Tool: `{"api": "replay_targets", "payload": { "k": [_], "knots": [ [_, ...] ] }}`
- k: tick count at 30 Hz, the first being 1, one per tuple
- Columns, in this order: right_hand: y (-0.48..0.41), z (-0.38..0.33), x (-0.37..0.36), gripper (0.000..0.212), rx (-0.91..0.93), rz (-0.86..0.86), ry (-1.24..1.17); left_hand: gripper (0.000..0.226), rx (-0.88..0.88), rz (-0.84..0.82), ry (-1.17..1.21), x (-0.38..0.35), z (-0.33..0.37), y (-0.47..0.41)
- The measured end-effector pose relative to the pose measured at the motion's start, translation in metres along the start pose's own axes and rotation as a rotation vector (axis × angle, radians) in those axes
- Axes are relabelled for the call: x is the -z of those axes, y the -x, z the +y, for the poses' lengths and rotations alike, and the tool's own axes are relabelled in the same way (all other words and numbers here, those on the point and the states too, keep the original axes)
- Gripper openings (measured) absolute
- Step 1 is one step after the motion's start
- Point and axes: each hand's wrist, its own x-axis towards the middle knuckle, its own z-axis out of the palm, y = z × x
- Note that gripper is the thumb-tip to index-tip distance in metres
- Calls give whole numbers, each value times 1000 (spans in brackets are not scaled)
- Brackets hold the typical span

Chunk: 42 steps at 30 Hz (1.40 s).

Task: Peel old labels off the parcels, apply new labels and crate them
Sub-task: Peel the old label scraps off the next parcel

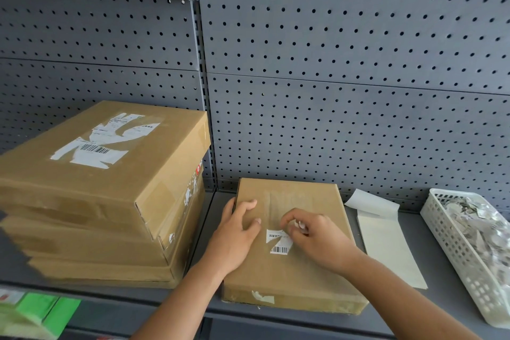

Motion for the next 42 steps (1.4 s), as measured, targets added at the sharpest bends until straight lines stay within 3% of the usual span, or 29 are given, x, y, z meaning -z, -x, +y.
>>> {"api": "replay_targets", "payload": {
  "k": [6, 14, 42],
  "knots": [
    [-20, -8, -11, 24, 22, -91, 186, 40, 14, -11, 12, 0, 2, 1],
    [-25, -6, -17, 22, 35, -91, 299, 40, 17, -11, 8, 0, 1, 0],
    [-21, -4, -22, 23, -6, -68, 302, 39, 1, -10, -1, -1, -3, -1]
  ]
}}
